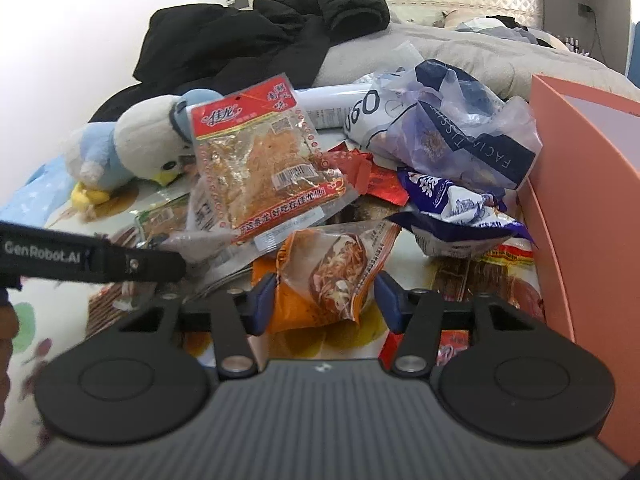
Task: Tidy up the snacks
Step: 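Grasp the orange snack bag with the right tool while the left grasps a black-labelled packet, then carry both held snack packets over the pink box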
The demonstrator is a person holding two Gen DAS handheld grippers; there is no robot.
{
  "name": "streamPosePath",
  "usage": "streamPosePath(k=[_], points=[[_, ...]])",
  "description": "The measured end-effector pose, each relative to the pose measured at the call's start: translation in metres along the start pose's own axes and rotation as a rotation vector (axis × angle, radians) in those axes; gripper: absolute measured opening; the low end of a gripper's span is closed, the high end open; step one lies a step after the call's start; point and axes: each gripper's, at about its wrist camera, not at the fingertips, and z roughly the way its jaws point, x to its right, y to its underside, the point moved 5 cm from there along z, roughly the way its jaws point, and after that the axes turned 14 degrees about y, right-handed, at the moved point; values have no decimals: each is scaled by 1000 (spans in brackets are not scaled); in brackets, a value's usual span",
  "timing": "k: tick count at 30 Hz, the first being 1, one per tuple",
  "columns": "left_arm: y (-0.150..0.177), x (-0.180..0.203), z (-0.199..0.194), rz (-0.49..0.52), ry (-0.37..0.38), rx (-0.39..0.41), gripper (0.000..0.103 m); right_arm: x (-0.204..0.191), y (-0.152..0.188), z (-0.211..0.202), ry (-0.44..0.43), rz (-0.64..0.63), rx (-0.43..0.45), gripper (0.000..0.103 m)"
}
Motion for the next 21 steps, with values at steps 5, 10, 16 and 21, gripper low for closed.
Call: streamPosePath(k=[5,10,16,21], points=[[14,14,-19,3,-28,-6,46,1,7,-24,-15,-18,-6,50],[34,29,-41,10,-53,-10,46,7,20,-49,-39,-18,-33,47],[60,41,-65,-6,-79,-8,45,12,40,-83,-55,-31,-48,46],[79,53,-81,-18,-87,-8,45,20,52,-107,-51,-35,-54,46]])
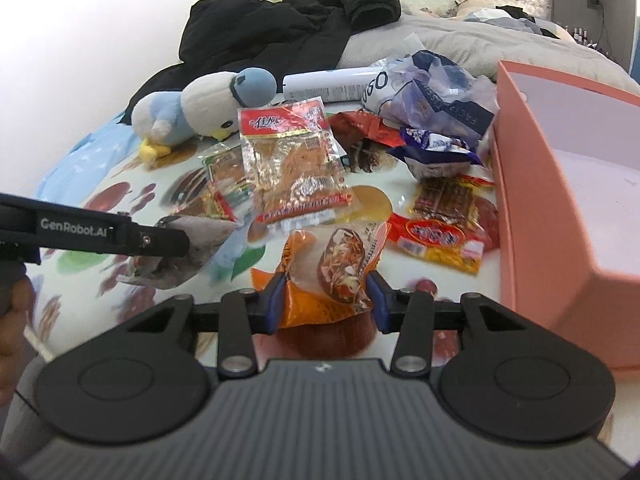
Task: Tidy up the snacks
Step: 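Carry both held snack packets over the pink box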
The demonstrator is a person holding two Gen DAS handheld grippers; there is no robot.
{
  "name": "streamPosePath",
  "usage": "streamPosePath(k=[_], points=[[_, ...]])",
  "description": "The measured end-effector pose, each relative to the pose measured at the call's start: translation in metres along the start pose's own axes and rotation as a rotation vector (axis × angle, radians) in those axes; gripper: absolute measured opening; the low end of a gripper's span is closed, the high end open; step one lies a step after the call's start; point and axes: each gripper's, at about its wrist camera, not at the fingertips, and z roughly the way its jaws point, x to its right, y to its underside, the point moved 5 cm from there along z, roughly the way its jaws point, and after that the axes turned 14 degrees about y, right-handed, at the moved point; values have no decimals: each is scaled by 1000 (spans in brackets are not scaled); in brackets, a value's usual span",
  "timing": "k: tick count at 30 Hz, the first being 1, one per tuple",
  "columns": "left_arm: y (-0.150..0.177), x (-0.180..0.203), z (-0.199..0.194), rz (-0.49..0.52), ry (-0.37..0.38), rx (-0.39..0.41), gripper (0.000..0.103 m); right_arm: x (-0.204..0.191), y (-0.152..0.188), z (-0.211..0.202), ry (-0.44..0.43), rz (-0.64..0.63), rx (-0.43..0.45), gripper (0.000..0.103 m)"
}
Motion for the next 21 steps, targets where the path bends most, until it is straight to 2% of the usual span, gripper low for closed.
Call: streamPosePath(k=[10,21], points=[[18,24,-32,-20,-14,1,44,12,2,-43,19,5,26,44],[2,62,-78,3,-5,50,44,27,-21,-97,50,45,87,44]])
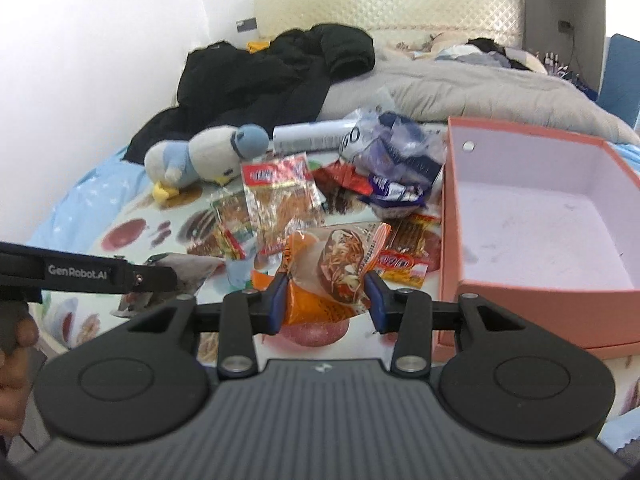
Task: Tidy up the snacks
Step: 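Carry both held snack packets over the pink box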
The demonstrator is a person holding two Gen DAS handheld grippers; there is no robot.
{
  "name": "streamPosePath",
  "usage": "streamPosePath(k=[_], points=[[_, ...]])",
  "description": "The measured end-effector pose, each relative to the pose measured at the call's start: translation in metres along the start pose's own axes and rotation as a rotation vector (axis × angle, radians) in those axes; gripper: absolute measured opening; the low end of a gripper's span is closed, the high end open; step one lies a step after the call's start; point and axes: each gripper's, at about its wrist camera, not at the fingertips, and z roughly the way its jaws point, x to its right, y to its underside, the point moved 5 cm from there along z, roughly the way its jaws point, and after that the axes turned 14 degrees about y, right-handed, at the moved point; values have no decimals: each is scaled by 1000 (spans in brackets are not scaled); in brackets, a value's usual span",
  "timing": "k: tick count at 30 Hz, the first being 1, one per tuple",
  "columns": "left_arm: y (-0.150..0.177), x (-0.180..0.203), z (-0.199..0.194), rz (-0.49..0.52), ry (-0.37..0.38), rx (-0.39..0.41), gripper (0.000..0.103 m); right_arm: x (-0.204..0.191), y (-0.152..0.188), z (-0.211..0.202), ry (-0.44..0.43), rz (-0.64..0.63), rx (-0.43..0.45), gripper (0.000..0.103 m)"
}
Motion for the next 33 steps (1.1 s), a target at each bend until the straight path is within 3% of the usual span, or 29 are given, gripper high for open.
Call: streamPosePath(k=[11,20,33], points=[[-20,56,-31,50,40,47,44,28,-22,-45,42,58,54,44],[-35,117,-43,100,115,83,44,62,-34,-74,94,85,82,44],[-43,221,-4,208,245,30,44,135,-45,-99,203,184,122,44]])
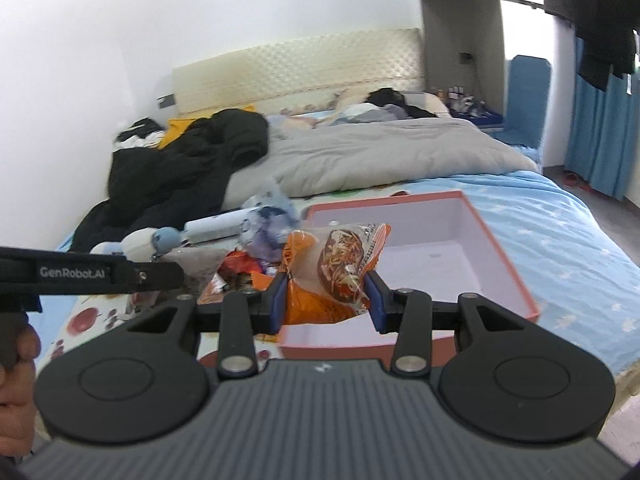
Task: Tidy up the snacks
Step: 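Carry both held snack packets over the pink box, then open both tools to drop the snack packets into the box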
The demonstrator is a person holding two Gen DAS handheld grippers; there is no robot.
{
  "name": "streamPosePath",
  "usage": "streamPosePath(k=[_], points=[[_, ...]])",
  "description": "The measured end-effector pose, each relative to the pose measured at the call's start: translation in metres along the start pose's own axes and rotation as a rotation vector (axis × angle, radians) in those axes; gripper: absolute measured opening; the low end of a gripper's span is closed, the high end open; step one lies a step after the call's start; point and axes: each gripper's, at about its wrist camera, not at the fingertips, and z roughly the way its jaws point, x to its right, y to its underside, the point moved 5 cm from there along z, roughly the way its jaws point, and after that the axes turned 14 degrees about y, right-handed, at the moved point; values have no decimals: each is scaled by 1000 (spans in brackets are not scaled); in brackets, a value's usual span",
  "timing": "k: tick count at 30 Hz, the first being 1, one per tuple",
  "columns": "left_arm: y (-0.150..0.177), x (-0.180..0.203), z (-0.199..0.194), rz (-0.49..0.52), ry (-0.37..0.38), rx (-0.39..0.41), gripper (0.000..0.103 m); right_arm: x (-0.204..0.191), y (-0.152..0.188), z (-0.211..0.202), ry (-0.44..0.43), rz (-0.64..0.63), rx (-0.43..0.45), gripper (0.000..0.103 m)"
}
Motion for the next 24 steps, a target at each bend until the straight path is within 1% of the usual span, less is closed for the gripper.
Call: streamPosePath(k=[5,8,11,18,24], points=[[-7,14,38,-5,26,-37,44,25,-6,22,33,15,-21,44],[-13,11,68,-18,27,-68,44,35,-8,42,52,15,-43,44],[-18,10,101,-7,22,-107,44,48,-10,65,57,23,-77,44],[-14,-5,179,-14,16,-201,44,68,-3,123,72,15,-154,44],[-4,-17,230,-22,7,-272,44,78,9,165,79,0,-226,44]])
